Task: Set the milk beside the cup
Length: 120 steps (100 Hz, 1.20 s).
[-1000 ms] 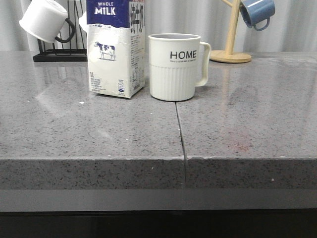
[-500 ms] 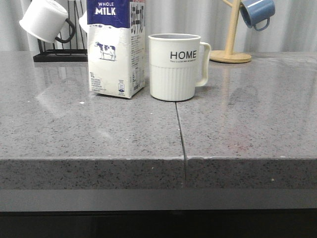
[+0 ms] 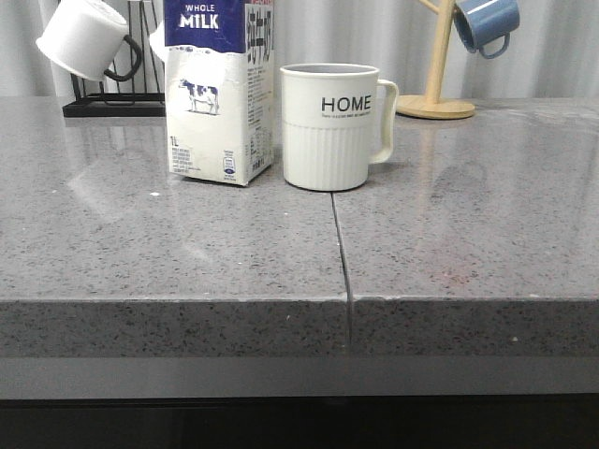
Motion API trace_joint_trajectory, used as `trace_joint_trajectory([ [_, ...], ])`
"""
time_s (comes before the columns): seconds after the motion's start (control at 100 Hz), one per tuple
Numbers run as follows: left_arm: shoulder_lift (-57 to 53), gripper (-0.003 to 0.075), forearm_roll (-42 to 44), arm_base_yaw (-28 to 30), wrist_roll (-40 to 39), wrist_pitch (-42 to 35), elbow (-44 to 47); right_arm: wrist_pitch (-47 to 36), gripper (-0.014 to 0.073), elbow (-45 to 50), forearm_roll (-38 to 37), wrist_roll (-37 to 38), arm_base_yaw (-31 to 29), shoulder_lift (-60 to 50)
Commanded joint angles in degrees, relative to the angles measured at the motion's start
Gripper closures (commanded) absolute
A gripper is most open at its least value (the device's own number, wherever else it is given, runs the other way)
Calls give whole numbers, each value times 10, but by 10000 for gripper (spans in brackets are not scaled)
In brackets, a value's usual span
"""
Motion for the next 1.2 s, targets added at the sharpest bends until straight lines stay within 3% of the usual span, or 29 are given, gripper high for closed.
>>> trace_joint_trajectory([
  [0.0, 4, 741, -1, 1, -4, -89, 4, -42, 649, -14, -1, -5, -2, 7],
  [0.19, -7, 741, -1, -6, -4, -183, 54, -42, 649, -14, -1, -5, -2, 7],
  [0.41, -94, 741, -7, -13, 5, -177, 115, -42, 649, -14, -1, -5, -2, 7],
  [0.58, -144, 741, -88, -12, 105, -177, 162, -42, 649, -14, -1, -5, -2, 7],
  [0.75, -192, 741, -83, -11, 105, -104, 175, -41, 649, -14, -1, -5, -2, 8],
  [1.19, -193, 741, -75, -11, 105, -104, 175, -42, 649, -14, -1, -5, -2, 8],
])
